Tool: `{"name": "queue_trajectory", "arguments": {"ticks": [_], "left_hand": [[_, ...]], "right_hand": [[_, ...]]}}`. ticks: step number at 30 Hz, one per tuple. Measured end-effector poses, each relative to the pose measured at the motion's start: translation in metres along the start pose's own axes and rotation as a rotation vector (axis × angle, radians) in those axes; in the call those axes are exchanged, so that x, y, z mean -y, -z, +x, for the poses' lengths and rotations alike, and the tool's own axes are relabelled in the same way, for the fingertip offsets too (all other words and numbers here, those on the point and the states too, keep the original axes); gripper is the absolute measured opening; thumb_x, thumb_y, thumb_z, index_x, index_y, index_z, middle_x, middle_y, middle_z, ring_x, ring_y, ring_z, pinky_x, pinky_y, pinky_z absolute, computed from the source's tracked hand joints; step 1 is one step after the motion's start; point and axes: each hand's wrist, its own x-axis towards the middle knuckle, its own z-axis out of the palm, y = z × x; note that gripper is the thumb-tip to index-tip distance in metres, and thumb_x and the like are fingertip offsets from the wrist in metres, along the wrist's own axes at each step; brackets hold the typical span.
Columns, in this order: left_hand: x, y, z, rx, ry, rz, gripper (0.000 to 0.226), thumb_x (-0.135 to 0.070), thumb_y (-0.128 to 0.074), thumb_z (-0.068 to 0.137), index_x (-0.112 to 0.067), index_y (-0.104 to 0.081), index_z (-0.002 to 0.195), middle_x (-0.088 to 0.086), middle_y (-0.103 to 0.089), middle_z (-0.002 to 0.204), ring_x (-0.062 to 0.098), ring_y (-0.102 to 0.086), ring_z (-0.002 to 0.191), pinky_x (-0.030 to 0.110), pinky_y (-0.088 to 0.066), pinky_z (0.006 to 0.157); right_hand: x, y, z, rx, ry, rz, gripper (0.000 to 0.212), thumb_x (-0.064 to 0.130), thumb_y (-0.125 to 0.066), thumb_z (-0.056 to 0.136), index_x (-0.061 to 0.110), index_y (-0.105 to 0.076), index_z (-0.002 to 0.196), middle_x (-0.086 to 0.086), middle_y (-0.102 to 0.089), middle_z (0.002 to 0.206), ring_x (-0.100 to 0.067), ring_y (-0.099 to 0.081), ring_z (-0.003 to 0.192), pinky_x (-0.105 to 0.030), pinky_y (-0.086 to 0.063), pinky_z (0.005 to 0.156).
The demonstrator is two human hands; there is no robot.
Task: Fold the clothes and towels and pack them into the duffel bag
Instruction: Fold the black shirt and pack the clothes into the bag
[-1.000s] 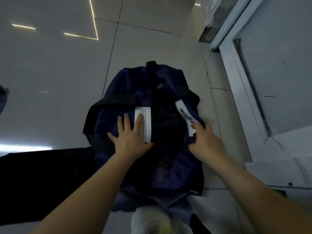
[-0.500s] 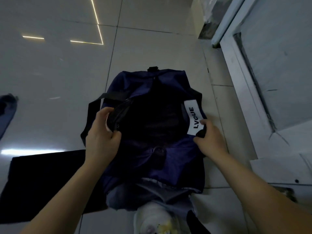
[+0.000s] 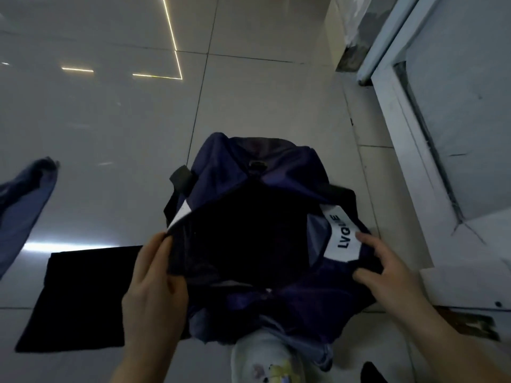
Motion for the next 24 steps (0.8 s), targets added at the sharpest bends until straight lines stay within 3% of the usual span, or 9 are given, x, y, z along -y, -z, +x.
{"name": "queue_trajectory", "arguments": {"ticks": [2,4,7,9,11,14,18,21,24], "left_hand": [[-0.008,0.006,-0.009,-0.073,-0.053,-0.014,0.056,0.004,-0.043,0.069,-0.003,-0.063,0.121,0.010,-0.057,0.130,0.018,-0.053,0.104,0.034,-0.044,0.077],[-0.019,0.013,-0.009,-0.106,-0.115,-0.008,0.060,0.002,-0.037,0.067,-0.002,-0.063,0.120,0.010,-0.057,0.129,0.017,-0.051,0.106,0.030,-0.044,0.078],[-0.022,0.023,-0.005,-0.095,-0.175,0.026,0.062,0.007,-0.040,0.064,-0.001,-0.062,0.121,0.009,-0.054,0.129,0.020,-0.053,0.106,0.025,-0.046,0.078],[-0.008,0.022,-0.010,-0.051,-0.197,0.118,0.061,0.007,-0.043,0.062,0.002,-0.061,0.119,0.012,-0.055,0.129,0.028,-0.060,0.101,0.033,-0.052,0.072],[0.013,0.014,-0.019,0.021,-0.201,0.209,0.059,0.007,-0.046,0.061,0.006,-0.061,0.118,0.017,-0.056,0.128,0.036,-0.065,0.094,0.041,-0.055,0.066],[0.033,0.000,-0.030,0.111,-0.179,0.221,0.058,0.020,-0.053,0.064,0.009,-0.058,0.121,0.021,-0.054,0.130,0.040,-0.066,0.091,0.043,-0.056,0.063],[0.037,0.000,-0.027,0.187,-0.182,0.159,0.058,0.012,-0.055,0.071,0.002,-0.055,0.128,0.014,-0.047,0.138,0.039,-0.065,0.089,0.035,-0.051,0.057],[0.039,0.008,-0.023,0.173,-0.215,0.065,0.049,-0.010,-0.050,0.081,-0.009,-0.055,0.129,0.006,-0.045,0.137,0.031,-0.065,0.088,0.029,-0.049,0.060],[0.036,0.015,-0.026,0.171,-0.184,-0.153,0.045,-0.035,-0.044,0.092,-0.022,-0.045,0.135,-0.002,-0.042,0.138,0.023,-0.061,0.104,0.033,-0.053,0.077]], "right_hand": [[0.007,0.007,-0.014,-0.049,0.014,0.004,0.065,-0.012,-0.055,0.085,0.040,-0.047,0.123,0.006,-0.055,0.118,0.004,-0.057,0.077,-0.017,-0.046,0.059],[0.017,0.016,-0.027,-0.072,0.070,-0.033,0.067,-0.014,-0.054,0.084,0.042,-0.048,0.121,0.015,-0.055,0.101,0.009,-0.057,0.064,-0.012,-0.045,0.055],[0.021,0.018,-0.035,-0.013,0.113,-0.168,0.071,-0.009,-0.056,0.084,0.049,-0.040,0.122,0.025,-0.052,0.100,0.010,-0.056,0.074,-0.011,-0.043,0.059],[0.012,0.009,-0.031,0.085,0.066,-0.271,0.074,-0.006,-0.057,0.085,0.049,-0.032,0.129,0.030,-0.048,0.101,0.008,-0.053,0.085,-0.012,-0.042,0.064],[-0.005,-0.004,-0.023,0.157,0.005,-0.345,0.076,-0.002,-0.057,0.085,0.041,-0.028,0.140,0.028,-0.047,0.101,0.003,-0.052,0.089,-0.017,-0.044,0.067],[-0.022,-0.022,-0.013,0.157,0.019,-0.444,0.073,-0.001,-0.058,0.083,0.025,-0.029,0.145,0.018,-0.052,0.102,0.002,-0.053,0.087,-0.013,-0.043,0.063],[-0.024,-0.018,-0.016,0.069,0.030,-0.710,0.079,0.020,-0.060,0.085,0.032,-0.016,0.149,-0.003,-0.036,0.137,-0.020,-0.052,0.100,-0.027,-0.048,0.067],[-0.009,-0.018,-0.025,-0.184,0.338,-0.989,0.071,0.024,-0.069,0.079,0.024,-0.038,0.143,-0.014,-0.031,0.148,-0.037,-0.044,0.124,-0.050,-0.047,0.092],[0.021,-0.043,-0.033,-0.233,0.680,-0.801,0.047,0.022,-0.069,0.081,0.017,-0.057,0.127,-0.012,-0.044,0.140,-0.032,-0.043,0.125,-0.050,-0.043,0.096]]}}
